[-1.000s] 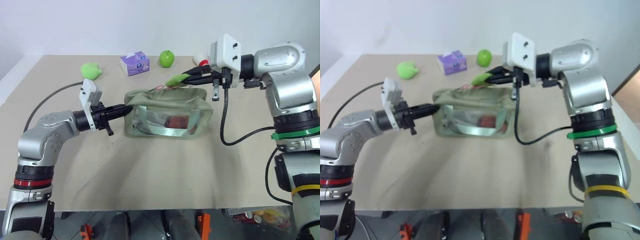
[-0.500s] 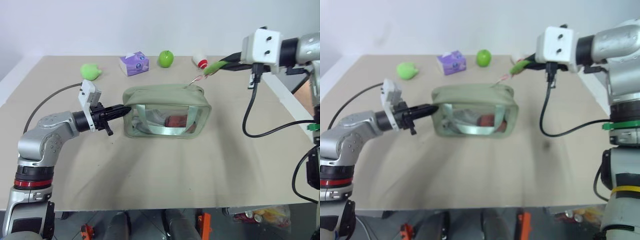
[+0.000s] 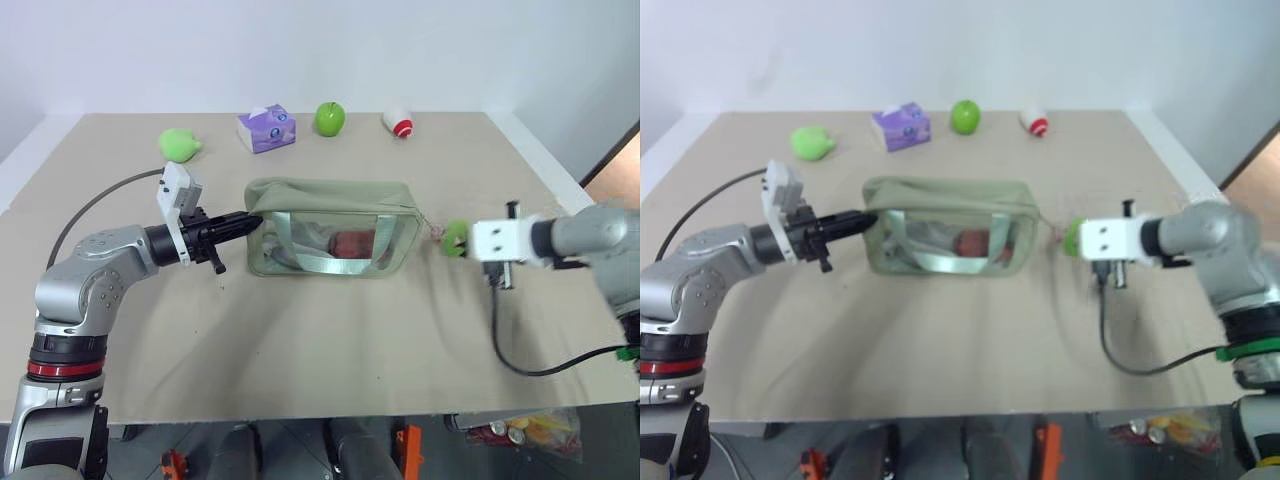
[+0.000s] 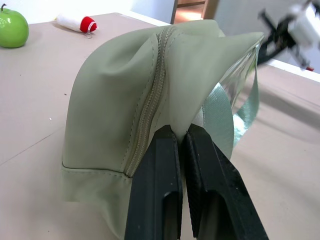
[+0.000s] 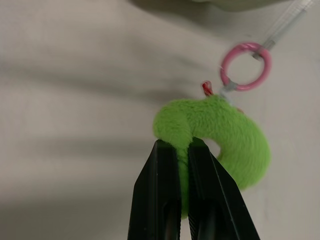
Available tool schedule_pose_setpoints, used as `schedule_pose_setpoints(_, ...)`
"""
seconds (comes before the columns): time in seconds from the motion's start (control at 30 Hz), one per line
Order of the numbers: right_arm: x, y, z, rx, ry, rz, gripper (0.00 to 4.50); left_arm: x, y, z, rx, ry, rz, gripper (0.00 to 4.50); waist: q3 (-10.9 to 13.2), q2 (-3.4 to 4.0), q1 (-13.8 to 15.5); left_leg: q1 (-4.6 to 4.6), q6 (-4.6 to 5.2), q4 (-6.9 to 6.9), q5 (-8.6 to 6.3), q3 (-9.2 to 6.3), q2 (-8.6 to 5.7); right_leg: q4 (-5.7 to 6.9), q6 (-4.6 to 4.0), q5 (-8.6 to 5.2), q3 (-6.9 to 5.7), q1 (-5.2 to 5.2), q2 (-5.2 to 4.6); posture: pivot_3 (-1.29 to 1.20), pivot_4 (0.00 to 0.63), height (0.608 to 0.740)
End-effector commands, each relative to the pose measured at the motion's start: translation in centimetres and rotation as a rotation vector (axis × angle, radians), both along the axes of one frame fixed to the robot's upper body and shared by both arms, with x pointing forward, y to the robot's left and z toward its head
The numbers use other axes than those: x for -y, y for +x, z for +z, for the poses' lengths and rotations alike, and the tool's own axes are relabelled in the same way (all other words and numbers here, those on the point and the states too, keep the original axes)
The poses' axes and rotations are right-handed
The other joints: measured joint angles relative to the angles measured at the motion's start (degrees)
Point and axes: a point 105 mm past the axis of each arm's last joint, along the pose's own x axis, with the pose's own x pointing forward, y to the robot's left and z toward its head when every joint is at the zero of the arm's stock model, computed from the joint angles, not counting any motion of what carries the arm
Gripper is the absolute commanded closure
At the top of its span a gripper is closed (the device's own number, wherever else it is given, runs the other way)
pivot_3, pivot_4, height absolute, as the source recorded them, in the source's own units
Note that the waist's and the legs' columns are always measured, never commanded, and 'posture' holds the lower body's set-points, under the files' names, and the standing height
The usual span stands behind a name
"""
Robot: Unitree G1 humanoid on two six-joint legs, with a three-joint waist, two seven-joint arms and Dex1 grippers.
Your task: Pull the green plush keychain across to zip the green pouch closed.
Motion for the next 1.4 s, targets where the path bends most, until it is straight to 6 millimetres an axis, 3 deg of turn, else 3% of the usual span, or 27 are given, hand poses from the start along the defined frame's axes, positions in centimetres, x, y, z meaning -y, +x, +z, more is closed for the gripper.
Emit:
schedule_pose_setpoints(0.03,-0.3,1.0,-3.2,0.07,-0.106,-0.006,4.46,-0.4,0.1,0.6,0.017,0.009,0.012,4.5,0.0,-0.05,0.0,0.02,0.01,0.02,0.04,-0.01,0.0,0.0,0.02,0.03,0.0,0.03,0.01,0.0,0.15,0.74)
schedule_pose_setpoints(0.23,-1.9,1.7,-6.7,0.101,-0.154,0.055,4.46,-0.2,0.1,0.5,0.013,0.01,0.002,4.5,-0.3,-0.43,-0.2,0.1,-0.01,0.07,0.13,0.0,0.0,-0.01,0.02,0.11,0.0,0.11,0.0,0.0,0.15,0.74)
schedule_pose_setpoints(0.4,-3.6,-0.4,-8.7,0.003,-0.175,0.194,4.46,-0.1,0.0,0.5,0.006,0.008,0.0,4.5,-0.3,-0.58,-0.3,0.71,-0.01,0.06,0.12,-0.01,0.02,-0.08,0.01,0.1,-0.01,0.76,0.0,0.0,0.15,0.74)
schedule_pose_setpoints(0.57,-4.9,-2.4,-9.2,-0.097,-0.126,0.253,4.46,-0.1,0.0,0.4,0.002,0.005,0.0,4.5,-0.5,-0.85,-0.4,1.01,-0.02,-0.28,0.1,-0.11,0.07,-0.09,-0.2,-0.06,-0.08,0.95,0.07,0.0,0.15,0.74)
schedule_pose_setpoints(0.73,-4.3,-1.0,-6.9,-0.075,-0.015,0.142,4.46,-0.1,-0.1,0.1,-0.008,0.002,0.005,4.5,-0.6,-0.92,-0.2,1.06,-0.02,-0.64,0.09,-0.18,0.09,-0.08,-0.35,-0.29,-0.17,0.95,0.09,0.0,0.15,0.74)
schedule_pose_setpoints(0.87,-2.8,0.0,-3.8,-0.117,0.213,-0.015,4.46,-0.4,-0.1,-0.5,-0.019,0.02,0.022,4.5,-0.5,-0.88,-0.1,1.06,-0.03,-0.69,0.09,-0.17,0.08,-0.09,-0.36,-0.31,-0.16,0.93,0.08,0.0,0.15,0.74)
schedule_pose_setpoints(1.1,0.3,-0.7,0.0,-0.204,0.479,-0.159,4.46,-0.7,-0.3,-1.1,-0.033,0.023,0.041,4.5,-0.4,-0.71,-0.1,1.04,-0.03,-0.67,0.09,-0.14,0.04,-0.09,-0.33,-0.3,-0.12,0.91,0.04,0.0,0.15,0.74)
schedule_pose_setpoints(1.2,0.6,-0.7,0.8,-0.211,0.587,-0.191,4.46,-0.8,-0.2,-1.3,-0.042,0.018,0.05,4.5,-0.4,-0.71,-0.2,1.06,-0.02,-0.68,0.08,-0.14,0.05,-0.09,-0.33,-0.3,-0.12,0.89,0.06,0.0,0.15,0.74)
schedule_pose_setpoints(1.3,0.5,-1.0,1.3,-0.253,0.69,-0.206,3.55,-1.1,0.1,-1.6,-0.043,0.018,0.069,4.5,-0.4,-0.7,-0.2,1.07,-0.02,-0.68,0.09,-0.14,0.05,-0.08,-0.33,-0.3,-0.12,0.88,0.06,0.0,0.15,0.74)
schedule_pose_setpoints(1.33,0.5,-1.2,1.4,-0.273,0.727,-0.211,3.21,-1.1,0.2,-1.6,-0.045,0.012,0.073,3.73,-0.4,-0.69,-0.2,1.07,-0.02,-0.68,0.08,-0.14,0.05,-0.08,-0.33,-0.3,-0.13,0.88,0.06,0.0,0.15,0.74)
schedule_pose_setpoints(1.4,0.3,-1.6,1.8,-0.311,0.803,-0.211,2.54,-1.2,0.2,-1.3,-0.049,-0.022,0.067,3.13,-0.4,-0.64,-0.2,1.05,-0.02,-0.67,0.09,-0.13,0.04,-0.08,-0.32,-0.3,-0.11,0.88,0.06,0.0,0.15,0.74)
